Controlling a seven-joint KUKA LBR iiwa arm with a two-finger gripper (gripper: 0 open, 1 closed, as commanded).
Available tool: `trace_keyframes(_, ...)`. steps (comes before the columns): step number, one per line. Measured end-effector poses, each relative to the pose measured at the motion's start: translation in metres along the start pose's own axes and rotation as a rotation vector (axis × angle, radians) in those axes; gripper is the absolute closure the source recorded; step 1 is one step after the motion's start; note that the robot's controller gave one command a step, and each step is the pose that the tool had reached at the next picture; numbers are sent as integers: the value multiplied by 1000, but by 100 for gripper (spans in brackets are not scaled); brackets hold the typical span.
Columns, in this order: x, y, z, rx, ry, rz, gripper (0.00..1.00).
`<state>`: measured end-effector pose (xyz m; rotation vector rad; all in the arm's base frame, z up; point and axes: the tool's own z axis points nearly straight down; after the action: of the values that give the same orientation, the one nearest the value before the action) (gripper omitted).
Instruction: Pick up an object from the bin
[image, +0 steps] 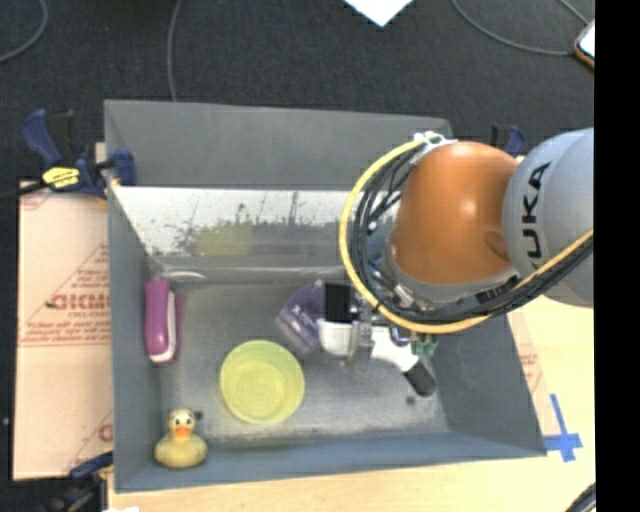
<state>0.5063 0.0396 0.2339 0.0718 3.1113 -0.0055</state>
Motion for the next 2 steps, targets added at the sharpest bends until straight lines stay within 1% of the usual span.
trace_keyframes(1, 3, -5, 1, 2, 7, -20, 100)
trace_keyframes(2, -16, -32, 102, 2, -1, -14, 100)
